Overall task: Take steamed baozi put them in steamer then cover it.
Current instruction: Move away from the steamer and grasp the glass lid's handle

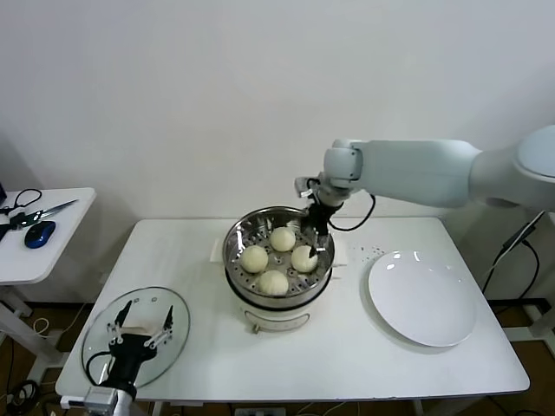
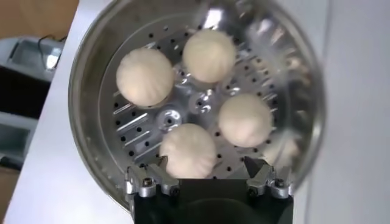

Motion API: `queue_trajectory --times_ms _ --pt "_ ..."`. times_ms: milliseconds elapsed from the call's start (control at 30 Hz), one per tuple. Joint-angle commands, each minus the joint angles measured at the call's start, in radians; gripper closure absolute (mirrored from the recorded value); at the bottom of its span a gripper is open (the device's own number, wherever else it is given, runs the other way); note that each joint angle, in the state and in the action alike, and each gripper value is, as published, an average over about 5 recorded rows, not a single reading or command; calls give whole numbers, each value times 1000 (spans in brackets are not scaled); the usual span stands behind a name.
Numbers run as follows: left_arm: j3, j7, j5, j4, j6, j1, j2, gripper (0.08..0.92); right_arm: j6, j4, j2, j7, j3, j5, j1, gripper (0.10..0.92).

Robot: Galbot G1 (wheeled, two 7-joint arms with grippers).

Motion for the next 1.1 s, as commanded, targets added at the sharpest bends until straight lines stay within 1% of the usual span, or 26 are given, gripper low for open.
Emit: queue_trajectory --times_ms 33,167,267,433,600,700,833,933,1100 --pt "-5 -3 8 -3 8 -4 -2 177 217 60 -223 212 76 47 35 203" --pt "-2 -4 26 -6 10 -3 -6 177 281 162 -356 324 117 57 6 203" --pt "-7 -5 37 -8 11 -8 -13 177 336 218 -474 442 221 32 -100 203" --pt "-25 -12 56 -26 19 -13 -22 177 396 244 -609 566 557 -33 -420 203" --pt "-34 -16 86 -53 32 -15 -31 177 416 276 -687 616 971 -84 -789 203" --pt "-37 -16 115 -61 33 -9 -35 177 421 318 -711 630 1246 -116 -1044 203" --pt "-37 -15 176 -70 34 -3 -41 177 423 373 -702 645 1587 -154 -1353 203" --pt "-37 -13 258 -73 32 -7 -44 177 422 404 -677 654 1769 -171 -1518 203" --pt "-35 -6 420 -73 25 -24 -41 177 409 444 -610 665 1978 -209 -1730 203"
